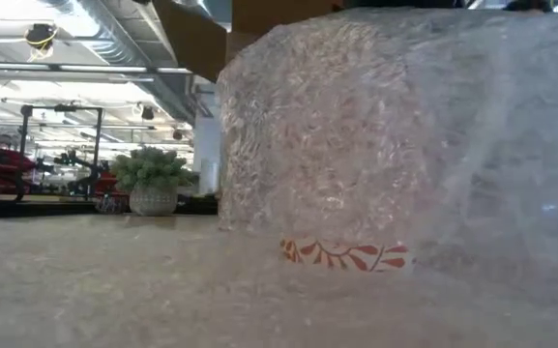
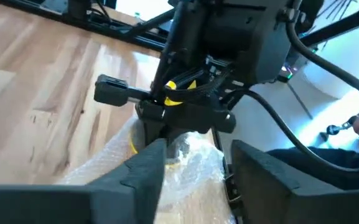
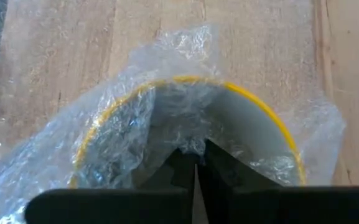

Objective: Wrap mug
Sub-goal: Wrap the orange mug with transparent bubble wrap

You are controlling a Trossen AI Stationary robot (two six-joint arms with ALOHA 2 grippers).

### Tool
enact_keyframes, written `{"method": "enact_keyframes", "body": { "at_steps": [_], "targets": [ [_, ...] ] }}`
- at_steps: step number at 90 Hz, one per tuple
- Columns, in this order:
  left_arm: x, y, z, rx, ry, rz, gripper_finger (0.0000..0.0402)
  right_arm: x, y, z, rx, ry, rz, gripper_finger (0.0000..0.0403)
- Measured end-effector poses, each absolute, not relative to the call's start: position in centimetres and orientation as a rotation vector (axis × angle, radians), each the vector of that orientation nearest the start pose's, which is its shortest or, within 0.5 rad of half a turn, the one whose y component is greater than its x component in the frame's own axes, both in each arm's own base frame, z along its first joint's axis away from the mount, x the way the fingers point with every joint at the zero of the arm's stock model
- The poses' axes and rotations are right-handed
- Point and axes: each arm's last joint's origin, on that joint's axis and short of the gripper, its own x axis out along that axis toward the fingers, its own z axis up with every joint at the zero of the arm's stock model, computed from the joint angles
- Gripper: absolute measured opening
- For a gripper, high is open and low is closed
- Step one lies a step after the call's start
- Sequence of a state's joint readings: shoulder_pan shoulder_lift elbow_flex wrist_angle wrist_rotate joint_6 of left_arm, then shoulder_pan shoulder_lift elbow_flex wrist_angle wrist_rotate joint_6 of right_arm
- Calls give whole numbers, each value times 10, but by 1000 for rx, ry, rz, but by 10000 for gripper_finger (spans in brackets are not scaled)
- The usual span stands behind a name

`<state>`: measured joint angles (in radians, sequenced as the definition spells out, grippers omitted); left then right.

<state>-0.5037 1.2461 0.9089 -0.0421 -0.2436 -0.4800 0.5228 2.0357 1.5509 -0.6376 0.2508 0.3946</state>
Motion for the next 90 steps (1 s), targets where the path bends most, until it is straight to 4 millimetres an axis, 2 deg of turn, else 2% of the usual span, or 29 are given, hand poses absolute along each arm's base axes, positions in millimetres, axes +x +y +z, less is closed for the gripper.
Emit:
{"method": "enact_keyframes", "body": {
  "at_steps": [19,27,35,47,56,76,90],
  "targets": [
    [244,-128,292,-368,443,-185,241,372,206,192,-68,1061,34,3],
    [237,-137,284,-377,511,-162,244,371,206,192,-62,1067,44,3],
    [227,-153,273,-345,547,-96,242,371,206,192,-56,1072,53,3],
    [217,-179,246,-311,557,1,240,371,206,192,-52,1072,53,3],
    [217,-194,219,-308,585,73,239,371,207,192,-54,1072,54,3],
    [245,-217,163,-307,606,69,239,371,206,192,-58,1071,55,3],
    [257,-219,138,-282,616,85,239,371,206,192,-61,1071,57,3]
  ]
}}
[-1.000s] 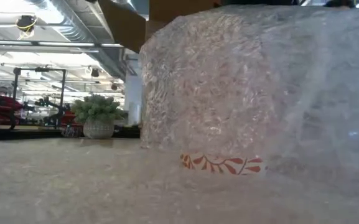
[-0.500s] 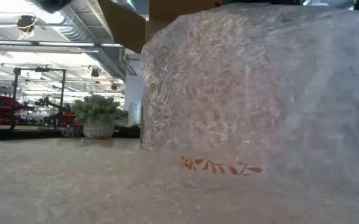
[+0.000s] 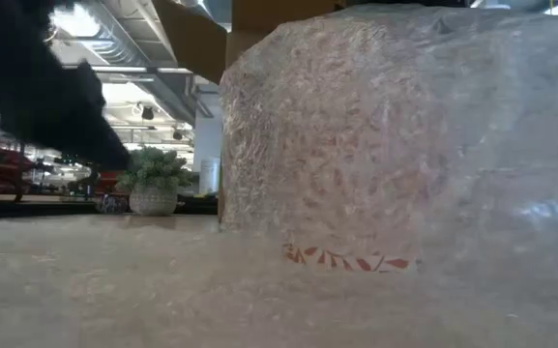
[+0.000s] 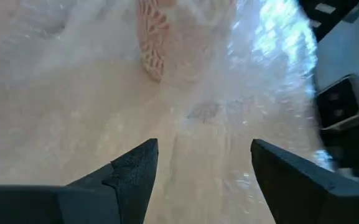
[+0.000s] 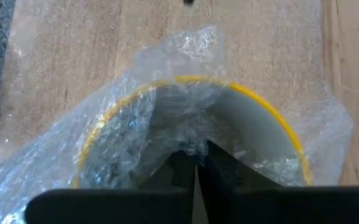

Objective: Wrap mug
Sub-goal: Wrap the orange mug with transparent bubble wrap

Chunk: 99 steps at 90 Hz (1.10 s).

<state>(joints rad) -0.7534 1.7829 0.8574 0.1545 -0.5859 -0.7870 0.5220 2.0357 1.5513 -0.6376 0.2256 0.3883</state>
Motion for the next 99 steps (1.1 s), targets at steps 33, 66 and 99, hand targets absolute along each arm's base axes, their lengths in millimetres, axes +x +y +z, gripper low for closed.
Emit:
{"method": "enact_keyframes", "body": {
  "at_steps": [33,66,99],
  "targets": [
    [284,-202,146,-334,492,80,239,372,206,192,-73,1055,37,3],
    [321,-189,178,-309,381,-30,239,372,206,193,-73,1056,37,3],
    [326,-186,181,-241,386,39,239,365,202,221,-36,1003,67,3]
  ]
}}
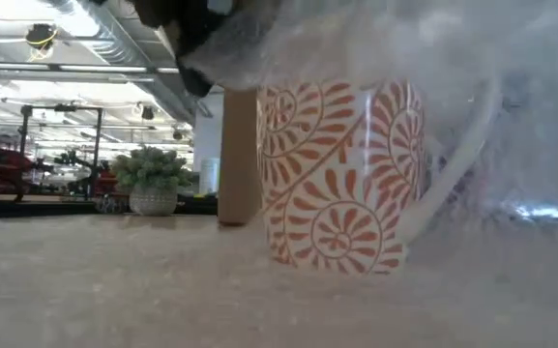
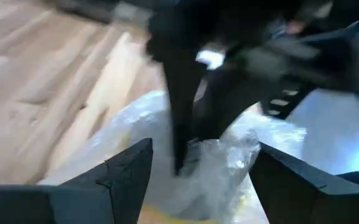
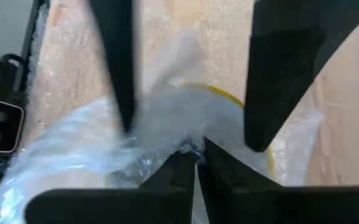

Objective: Wrap mug
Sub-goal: Wrap the orange mug with transparent bubble wrap

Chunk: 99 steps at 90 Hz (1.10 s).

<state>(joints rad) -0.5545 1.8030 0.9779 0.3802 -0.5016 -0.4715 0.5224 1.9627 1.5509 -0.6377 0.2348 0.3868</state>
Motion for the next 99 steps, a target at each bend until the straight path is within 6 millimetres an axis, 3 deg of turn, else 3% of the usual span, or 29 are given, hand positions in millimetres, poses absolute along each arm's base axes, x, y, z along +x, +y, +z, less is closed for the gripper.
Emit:
{"method": "enact_keyframes", "body": {
  "at_steps": [28,64,99],
  "targets": [
    [331,-181,174,-253,380,100,239,351,197,255,31,979,137,3],
    [330,-182,174,-260,382,103,239,356,199,252,21,934,116,3],
    [329,-185,174,-232,387,67,239,365,201,197,-17,996,31,3]
  ]
}}
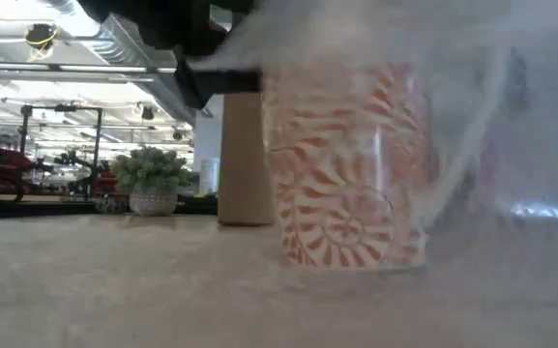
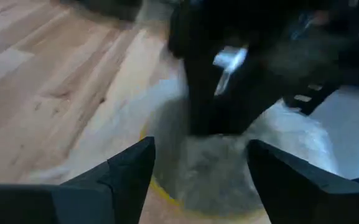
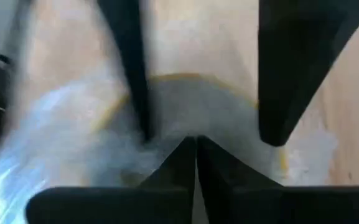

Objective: Wrap mug
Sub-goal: Wrap the orange mug with transparent bubble wrap

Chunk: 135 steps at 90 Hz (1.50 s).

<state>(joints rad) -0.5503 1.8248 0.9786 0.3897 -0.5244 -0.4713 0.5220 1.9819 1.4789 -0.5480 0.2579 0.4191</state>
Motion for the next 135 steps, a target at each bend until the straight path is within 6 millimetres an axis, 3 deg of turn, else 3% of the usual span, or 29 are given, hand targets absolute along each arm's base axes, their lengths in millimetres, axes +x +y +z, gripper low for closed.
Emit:
{"method": "enact_keyframes", "body": {
  "at_steps": [23,40,48,58,69,77,87,116,135],
  "targets": [
    [325,-186,180,-232,390,55,239,371,206,181,-17,1016,41,3],
    [311,-185,211,-285,364,32,239,371,206,181,-14,1018,42,3],
    [297,-188,217,-313,429,32,239,371,206,181,-15,1018,41,3],
    [278,-194,207,-333,586,72,239,371,206,181,-17,1017,42,3],
    [268,-204,176,-346,685,135,239,371,206,181,-21,1017,45,3],
    [274,-211,158,-365,665,139,239,371,206,181,-24,1017,46,3],
    [291,-213,153,-401,568,108,239,371,206,181,-24,1016,46,3],
    [333,-200,196,-313,412,24,239,370,206,178,-36,1028,44,3],
    [336,-196,197,-278,415,16,239,371,205,178,-39,1025,44,3]
  ]
}}
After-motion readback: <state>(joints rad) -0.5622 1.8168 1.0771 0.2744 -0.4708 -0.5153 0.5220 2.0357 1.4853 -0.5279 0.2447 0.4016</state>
